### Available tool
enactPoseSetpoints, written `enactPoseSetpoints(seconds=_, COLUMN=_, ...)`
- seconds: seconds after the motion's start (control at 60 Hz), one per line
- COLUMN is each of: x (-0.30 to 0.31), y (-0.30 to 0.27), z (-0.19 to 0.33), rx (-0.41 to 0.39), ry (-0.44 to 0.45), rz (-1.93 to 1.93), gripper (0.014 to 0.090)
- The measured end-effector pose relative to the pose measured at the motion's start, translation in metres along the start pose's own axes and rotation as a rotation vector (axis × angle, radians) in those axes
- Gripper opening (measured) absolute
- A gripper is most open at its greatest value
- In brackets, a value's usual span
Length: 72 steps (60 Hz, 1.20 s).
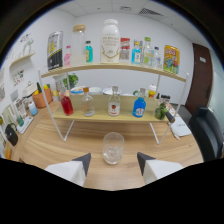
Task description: Make me a cup of Vodka Sunrise.
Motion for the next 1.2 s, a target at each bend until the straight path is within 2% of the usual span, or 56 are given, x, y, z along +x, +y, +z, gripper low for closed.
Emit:
enactPoseSetpoints(seconds=0.317, x=-0.006, y=0.02, z=-0.022, rx=0.0, ry=0.04, rz=0.012, gripper=0.0855)
enactPoseSetpoints(seconds=0.5, x=-0.061, y=0.035, z=-0.03, rx=0.04, ry=-0.024, rz=0.038, gripper=0.0852)
enactPoseSetpoints(seconds=0.583, x=-0.093, y=0.023, z=-0.026, rx=0.095, ry=-0.055, rz=0.042, gripper=0.0853)
enactPoseSetpoints(seconds=0.833, x=-0.15, y=-0.056, z=0.026, rx=0.282, ry=-0.078, rz=0.065, gripper=0.0863)
enactPoseSetpoints(seconds=1.017, x=-0.166, y=-0.101, z=0.08, rx=0.33, ry=-0.068, rz=0.04, gripper=0.0862)
enactPoseSetpoints(seconds=1.1, x=-0.171, y=-0.113, z=0.106, rx=0.343, ry=-0.063, rz=0.038, gripper=0.0826)
enactPoseSetpoints(seconds=1.2, x=-0.174, y=-0.122, z=0.131, rx=0.34, ry=-0.065, rz=0.026, gripper=0.0727)
